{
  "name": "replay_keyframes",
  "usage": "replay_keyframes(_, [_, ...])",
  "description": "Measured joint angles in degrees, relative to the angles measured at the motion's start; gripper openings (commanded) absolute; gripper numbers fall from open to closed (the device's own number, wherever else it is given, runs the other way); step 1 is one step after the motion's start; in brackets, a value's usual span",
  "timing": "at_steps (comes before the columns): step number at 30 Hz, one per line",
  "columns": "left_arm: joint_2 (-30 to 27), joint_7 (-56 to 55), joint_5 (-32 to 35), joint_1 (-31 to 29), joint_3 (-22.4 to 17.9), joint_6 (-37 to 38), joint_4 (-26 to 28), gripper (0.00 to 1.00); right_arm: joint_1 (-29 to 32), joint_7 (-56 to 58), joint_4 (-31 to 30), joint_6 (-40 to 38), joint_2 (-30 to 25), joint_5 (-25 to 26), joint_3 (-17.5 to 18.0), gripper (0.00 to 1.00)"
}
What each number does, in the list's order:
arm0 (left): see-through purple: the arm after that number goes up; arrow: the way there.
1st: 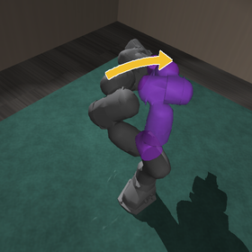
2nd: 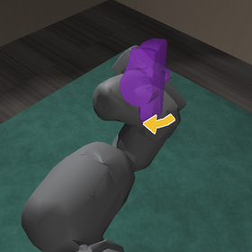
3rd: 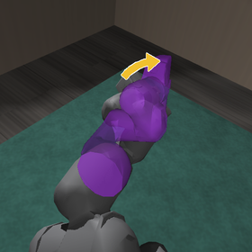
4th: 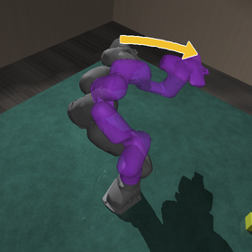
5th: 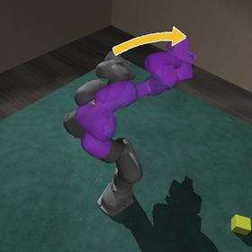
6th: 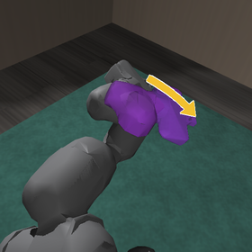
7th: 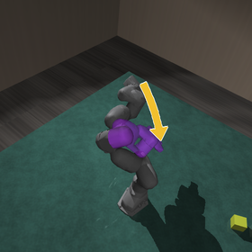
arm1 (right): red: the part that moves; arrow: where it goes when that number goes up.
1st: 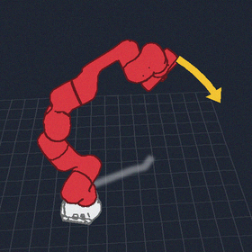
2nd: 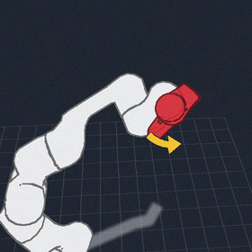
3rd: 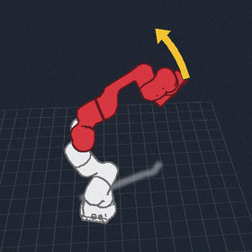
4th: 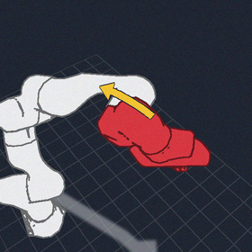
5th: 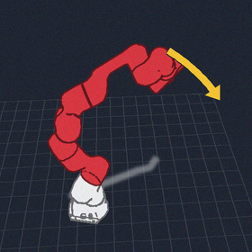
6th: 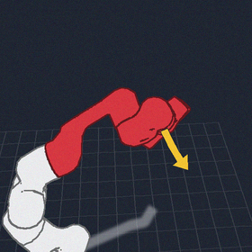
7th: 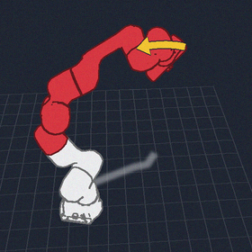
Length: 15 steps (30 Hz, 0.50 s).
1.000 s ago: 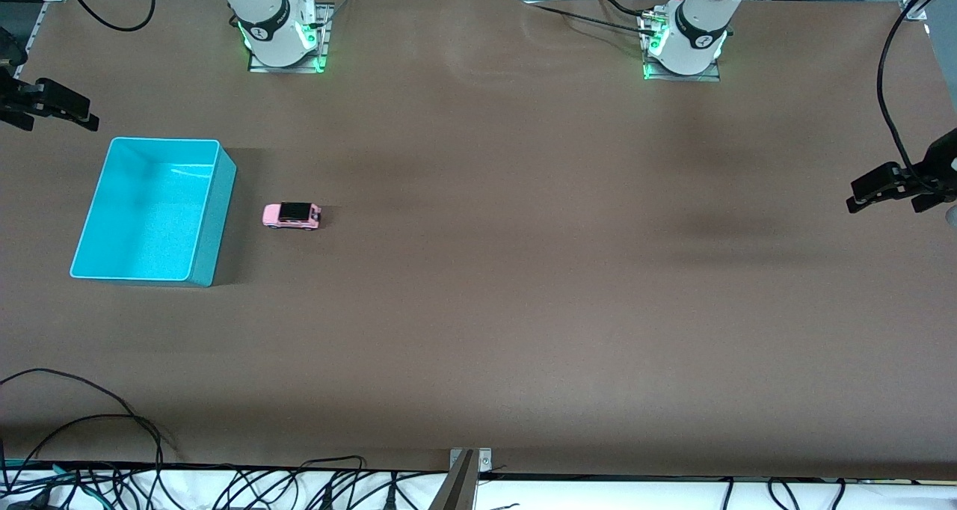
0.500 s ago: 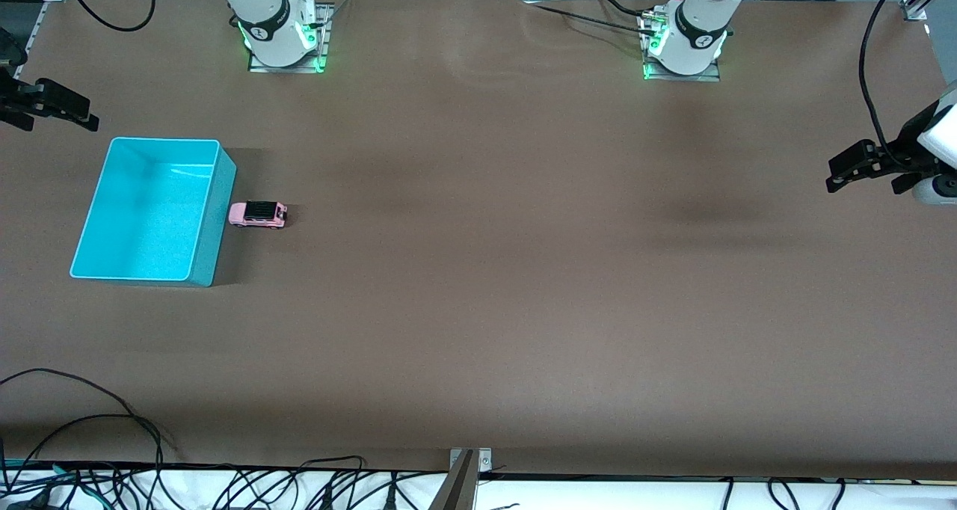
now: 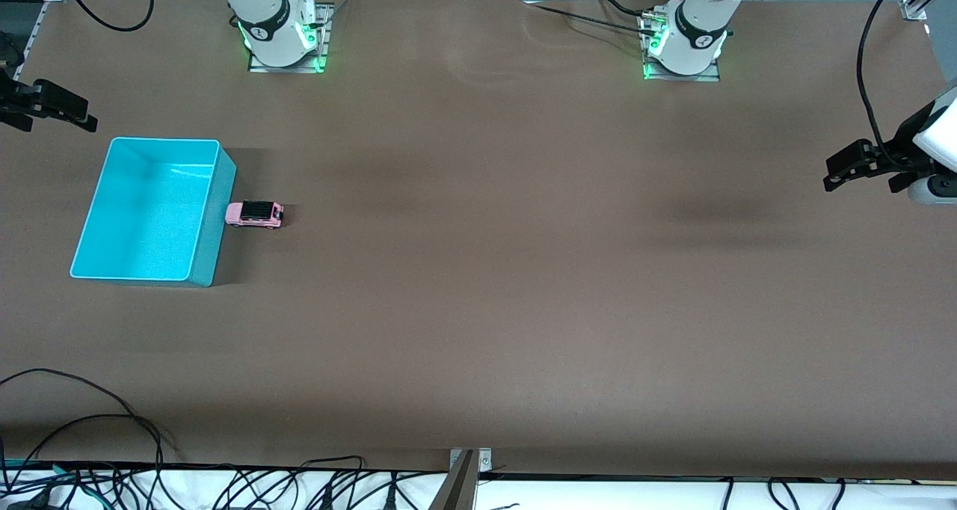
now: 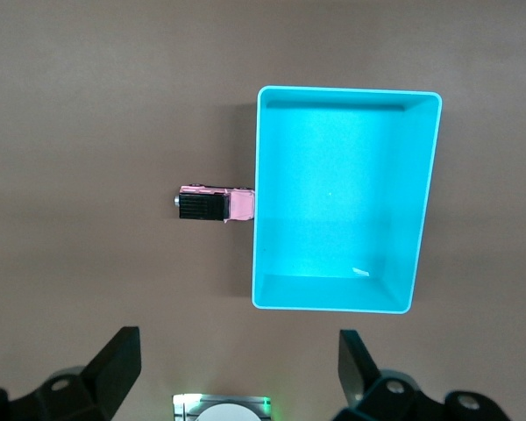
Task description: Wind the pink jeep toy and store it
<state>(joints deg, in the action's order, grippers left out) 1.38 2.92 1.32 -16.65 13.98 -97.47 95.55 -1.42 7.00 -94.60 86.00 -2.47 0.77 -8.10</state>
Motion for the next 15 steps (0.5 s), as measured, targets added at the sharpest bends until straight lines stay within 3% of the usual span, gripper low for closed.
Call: replay_keyframes(15, [0.0,0.0,0.0,0.0,0.0,0.0,0.13,1.0,-0.91,-0.08,-1.62,3.37,2.21,-0.01,0.19,1.0])
